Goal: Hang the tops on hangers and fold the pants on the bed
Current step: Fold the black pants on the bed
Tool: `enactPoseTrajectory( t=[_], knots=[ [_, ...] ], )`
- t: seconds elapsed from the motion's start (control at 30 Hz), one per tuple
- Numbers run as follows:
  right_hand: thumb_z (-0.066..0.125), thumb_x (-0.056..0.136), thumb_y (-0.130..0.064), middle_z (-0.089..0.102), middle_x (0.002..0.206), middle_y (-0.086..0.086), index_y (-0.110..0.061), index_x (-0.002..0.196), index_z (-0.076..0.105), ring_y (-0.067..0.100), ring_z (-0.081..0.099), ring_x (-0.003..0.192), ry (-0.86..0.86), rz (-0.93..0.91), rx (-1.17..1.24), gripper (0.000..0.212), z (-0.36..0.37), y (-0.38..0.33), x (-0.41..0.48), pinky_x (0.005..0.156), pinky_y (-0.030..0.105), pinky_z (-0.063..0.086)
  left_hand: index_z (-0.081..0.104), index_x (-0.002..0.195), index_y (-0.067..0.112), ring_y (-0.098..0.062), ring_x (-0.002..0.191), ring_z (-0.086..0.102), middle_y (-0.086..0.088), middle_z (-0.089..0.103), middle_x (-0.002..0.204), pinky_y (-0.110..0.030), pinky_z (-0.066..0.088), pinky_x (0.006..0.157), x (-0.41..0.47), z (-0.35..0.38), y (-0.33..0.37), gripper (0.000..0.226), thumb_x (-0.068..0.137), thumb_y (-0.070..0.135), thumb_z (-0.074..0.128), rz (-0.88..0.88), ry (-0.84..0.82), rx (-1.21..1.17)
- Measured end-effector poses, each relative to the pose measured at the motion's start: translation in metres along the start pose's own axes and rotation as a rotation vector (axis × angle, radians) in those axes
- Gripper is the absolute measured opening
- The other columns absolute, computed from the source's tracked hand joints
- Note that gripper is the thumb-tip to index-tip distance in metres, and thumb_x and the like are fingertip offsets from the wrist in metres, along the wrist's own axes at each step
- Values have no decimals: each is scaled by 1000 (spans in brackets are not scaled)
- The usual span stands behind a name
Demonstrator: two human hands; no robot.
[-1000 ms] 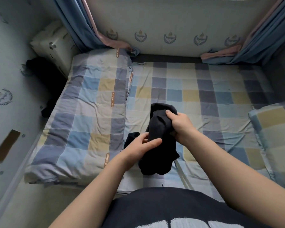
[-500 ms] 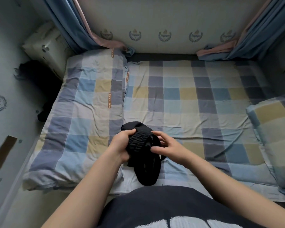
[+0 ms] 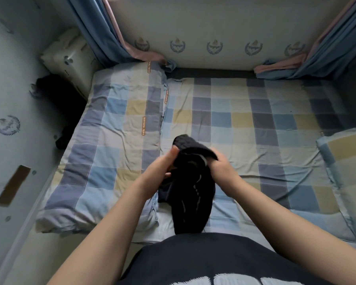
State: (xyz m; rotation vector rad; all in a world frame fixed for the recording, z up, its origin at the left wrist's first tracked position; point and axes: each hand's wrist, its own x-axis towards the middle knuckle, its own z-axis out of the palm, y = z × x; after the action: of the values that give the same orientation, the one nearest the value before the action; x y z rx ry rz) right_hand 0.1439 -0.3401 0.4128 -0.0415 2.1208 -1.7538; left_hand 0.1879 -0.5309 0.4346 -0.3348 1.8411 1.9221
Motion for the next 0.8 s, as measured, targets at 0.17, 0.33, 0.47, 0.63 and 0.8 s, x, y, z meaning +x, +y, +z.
enactPoseTrajectory(
  t=[0.17,0.33,0.47,0.63,0.8],
  knots=[
    [54,99,-20,76,96,16,-10,101,74,24,73,79,151,211,488,23,-10,-32,6,64,32,60,48,137,46,1,118,61,19,65,126,-27,52,100,8,19,-39,82,65,34,87,94,-74,213],
    [47,101,-20,75,94,15,-5,107,71,26,74,77,248,311,755,28,-27,-38,5,61,32,59,22,146,59,-16,137,39,13,42,142,-49,43,109,19,35,-55,111,57,47,89,193,7,526],
    [47,101,-22,67,86,13,-6,107,61,24,69,69,230,324,907,22,-29,-40,0,63,31,60,34,145,35,-24,128,46,3,48,132,-50,48,102,21,59,-59,102,59,57,83,199,144,549],
    [53,102,-30,71,88,13,-6,107,63,26,72,74,223,358,934,26,-25,-43,-8,62,32,60,50,126,33,-26,119,59,-3,56,124,-49,54,95,30,77,-53,78,61,61,83,169,80,492],
    [56,101,-21,67,105,17,-2,116,62,30,68,96,187,351,948,25,-26,-43,-15,83,38,61,55,126,29,-27,111,64,-9,58,127,-53,54,94,30,89,-56,62,72,55,71,162,139,372]
  ],
)
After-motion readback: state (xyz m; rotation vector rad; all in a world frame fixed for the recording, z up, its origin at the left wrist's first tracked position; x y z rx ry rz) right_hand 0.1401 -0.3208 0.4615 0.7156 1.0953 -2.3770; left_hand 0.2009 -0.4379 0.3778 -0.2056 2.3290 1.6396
